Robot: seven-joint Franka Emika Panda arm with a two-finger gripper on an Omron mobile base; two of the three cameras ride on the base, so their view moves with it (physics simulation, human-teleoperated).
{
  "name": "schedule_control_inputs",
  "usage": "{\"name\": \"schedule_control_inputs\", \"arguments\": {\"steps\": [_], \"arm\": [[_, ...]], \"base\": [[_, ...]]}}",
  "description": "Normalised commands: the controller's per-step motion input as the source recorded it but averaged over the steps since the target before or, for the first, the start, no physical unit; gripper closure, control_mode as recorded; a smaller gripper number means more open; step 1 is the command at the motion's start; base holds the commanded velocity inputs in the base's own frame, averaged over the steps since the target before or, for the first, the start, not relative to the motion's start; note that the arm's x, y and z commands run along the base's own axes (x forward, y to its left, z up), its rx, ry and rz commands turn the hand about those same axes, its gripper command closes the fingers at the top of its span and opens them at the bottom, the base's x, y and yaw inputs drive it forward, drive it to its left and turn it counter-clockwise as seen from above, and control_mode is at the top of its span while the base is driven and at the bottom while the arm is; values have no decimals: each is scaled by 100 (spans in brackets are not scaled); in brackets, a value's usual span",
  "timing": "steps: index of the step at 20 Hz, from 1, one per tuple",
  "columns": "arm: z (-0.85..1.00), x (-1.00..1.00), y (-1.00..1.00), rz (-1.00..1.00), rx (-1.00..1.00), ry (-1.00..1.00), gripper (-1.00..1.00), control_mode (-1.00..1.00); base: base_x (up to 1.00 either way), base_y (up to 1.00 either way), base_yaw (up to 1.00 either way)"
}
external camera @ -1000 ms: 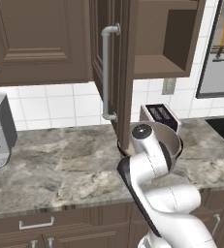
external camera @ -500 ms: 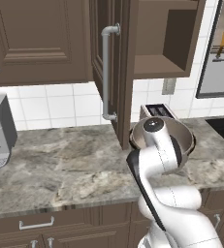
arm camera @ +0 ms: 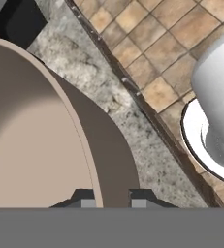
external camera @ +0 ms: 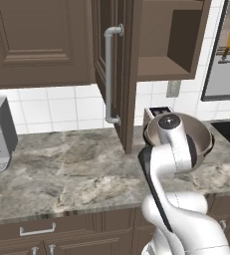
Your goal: Pick the kettle from the cabinet and place it on a stove burner. Then pick the pot from the counter and place it on another stove burner. Finally, turn both burners on.
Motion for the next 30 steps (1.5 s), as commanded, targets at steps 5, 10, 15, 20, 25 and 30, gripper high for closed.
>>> {"name": "schedule_control_inputs", "arguments": {"steps": [5, 10, 15, 20, 25, 30], "arm": [[24, -29, -11, -12, 0, -13, 100, -100], [25, -36, -17, -12, 0, -10, 100, -100], [32, -29, -14, -12, 0, -3, 100, -100], [15, -19, -3, -9, 0, 0, 100, -100], [0, -1, 0, -1, 0, 0, 100, -100], [0, -12, 0, -2, 0, -4, 100, -100]], "base": [[0, 0, 0], [0, 0, 0], [0, 0, 0], [0, 0, 0], [0, 0, 0], [0, 0, 0]]}}
